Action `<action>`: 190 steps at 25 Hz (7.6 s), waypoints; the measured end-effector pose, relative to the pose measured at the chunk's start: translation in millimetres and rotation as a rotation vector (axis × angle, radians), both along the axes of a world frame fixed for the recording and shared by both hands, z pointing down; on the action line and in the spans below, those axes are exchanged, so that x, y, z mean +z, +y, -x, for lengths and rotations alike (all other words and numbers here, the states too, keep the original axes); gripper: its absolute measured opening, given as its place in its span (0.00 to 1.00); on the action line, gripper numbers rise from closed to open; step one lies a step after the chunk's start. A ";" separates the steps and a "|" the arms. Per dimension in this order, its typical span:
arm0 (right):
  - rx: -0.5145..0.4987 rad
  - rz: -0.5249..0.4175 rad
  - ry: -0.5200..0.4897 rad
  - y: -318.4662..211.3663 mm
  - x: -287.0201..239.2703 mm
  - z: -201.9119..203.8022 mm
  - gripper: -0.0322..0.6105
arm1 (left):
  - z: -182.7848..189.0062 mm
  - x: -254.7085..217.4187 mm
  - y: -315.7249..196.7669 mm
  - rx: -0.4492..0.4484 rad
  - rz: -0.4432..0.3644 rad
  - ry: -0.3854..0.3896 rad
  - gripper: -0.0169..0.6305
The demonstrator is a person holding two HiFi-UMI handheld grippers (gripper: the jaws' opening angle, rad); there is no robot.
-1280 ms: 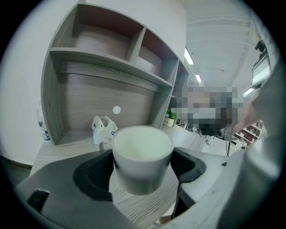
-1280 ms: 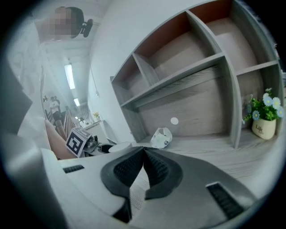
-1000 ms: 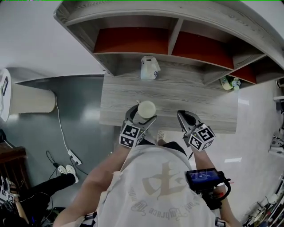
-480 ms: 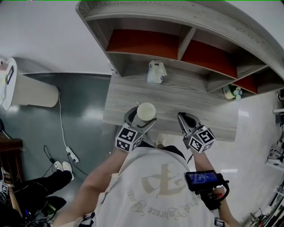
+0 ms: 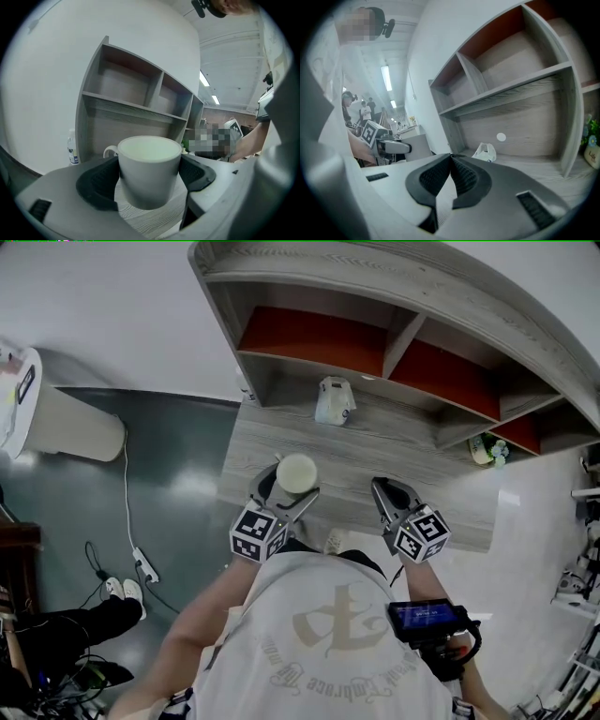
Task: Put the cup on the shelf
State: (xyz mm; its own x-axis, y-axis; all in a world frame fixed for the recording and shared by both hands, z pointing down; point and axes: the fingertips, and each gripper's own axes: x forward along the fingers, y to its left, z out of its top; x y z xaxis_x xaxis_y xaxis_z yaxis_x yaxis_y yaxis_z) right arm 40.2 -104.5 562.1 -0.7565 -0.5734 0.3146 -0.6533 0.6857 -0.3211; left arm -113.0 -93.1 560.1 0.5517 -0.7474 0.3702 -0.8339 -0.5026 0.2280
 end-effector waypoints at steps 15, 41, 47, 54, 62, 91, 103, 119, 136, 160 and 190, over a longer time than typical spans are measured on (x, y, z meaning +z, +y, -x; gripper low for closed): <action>-0.053 -0.038 -0.057 -18.8 -21.8 18.9 0.06 | 19.0 -52.5 -14.2 -0.079 -0.083 -0.013 0.65; -0.074 -0.045 -0.110 -46.0 -27.5 6.7 0.06 | -1.3 -143.9 -114.2 -0.095 -0.240 -0.040 0.65; -0.060 -0.053 -0.111 -56.0 -29.1 -1.9 0.06 | -6.1 -164.5 -147.3 -0.110 -0.277 -0.043 0.65; -0.017 -0.047 -0.126 -60.9 -27.6 -15.7 0.06 | -11.8 -193.4 -180.4 -0.110 -0.317 -0.038 0.65; 0.041 -0.032 -0.133 -61.6 -19.9 -30.5 0.06 | -25.9 -195.0 -213.3 -0.094 -0.313 -0.044 0.65; 0.117 0.020 -0.129 -67.6 -5.0 -48.8 0.06 | -28.7 -167.2 -281.5 -0.128 -0.280 -0.099 0.65; 0.126 0.037 -0.122 -76.7 -1.0 -49.8 0.06 | -26.5 -169.6 -283.0 -0.117 -0.233 -0.044 0.66; 0.092 0.034 -0.113 -75.6 -2.8 -42.7 0.06 | -16.0 -173.6 -253.7 -0.104 -0.259 -0.002 0.66; 0.029 -0.010 -0.093 -76.1 -18.4 -20.9 0.06 | 2.6 -156.3 -206.6 -0.150 -0.251 0.033 0.40; -0.062 -0.133 -0.092 -64.0 -53.9 11.5 0.05 | 48.6 -78.4 -84.3 -0.196 -0.160 0.043 0.03; -0.114 -0.137 -0.091 -48.5 -57.0 25.9 0.05 | 38.2 -45.2 -43.9 -0.170 -0.088 0.050 0.03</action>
